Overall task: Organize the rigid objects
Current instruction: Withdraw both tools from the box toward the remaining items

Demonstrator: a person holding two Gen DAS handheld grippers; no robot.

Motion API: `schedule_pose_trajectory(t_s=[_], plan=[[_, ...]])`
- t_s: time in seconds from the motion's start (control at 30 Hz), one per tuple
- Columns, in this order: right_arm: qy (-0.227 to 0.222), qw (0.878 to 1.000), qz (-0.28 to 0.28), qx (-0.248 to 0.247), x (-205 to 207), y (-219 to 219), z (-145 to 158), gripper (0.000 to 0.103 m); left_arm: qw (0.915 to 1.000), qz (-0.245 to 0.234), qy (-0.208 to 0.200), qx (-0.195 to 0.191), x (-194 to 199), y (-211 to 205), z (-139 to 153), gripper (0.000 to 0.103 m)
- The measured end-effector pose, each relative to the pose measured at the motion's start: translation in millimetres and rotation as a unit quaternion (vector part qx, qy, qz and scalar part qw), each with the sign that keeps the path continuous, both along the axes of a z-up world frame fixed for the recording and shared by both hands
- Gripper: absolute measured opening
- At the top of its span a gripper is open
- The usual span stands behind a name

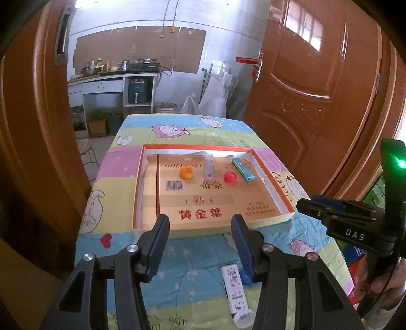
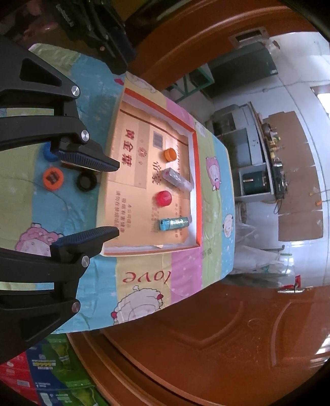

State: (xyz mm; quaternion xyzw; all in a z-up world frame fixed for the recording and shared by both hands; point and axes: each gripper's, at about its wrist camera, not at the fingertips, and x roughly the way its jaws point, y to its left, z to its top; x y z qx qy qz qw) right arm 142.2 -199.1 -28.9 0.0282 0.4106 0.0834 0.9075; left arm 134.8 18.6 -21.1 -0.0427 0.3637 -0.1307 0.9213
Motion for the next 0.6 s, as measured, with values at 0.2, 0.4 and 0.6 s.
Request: schedule_pose_trajectory(t_s=[0.2,0.4,0.6], plan=[[-0.003,0.998,0.051,0.023,-32.1,17.0,-12.8,0.047,1.0000,0.002,0.003,-0.006,-15.6,5.2,-7.2,0.051],[0.016,0.987,0.156,0.029,-83.9,58.9,-61.0,0.057,0.9997,0.009,0.017,-0.017,-27.1,13.6,-20.7,0.051],[-0.028,0.984,0.170,-0.044,-116.9,93.1,-87.8,0.057,0.9995,0.008,0.023,-0.021,-36.6,17.0,-27.9,0.051]])
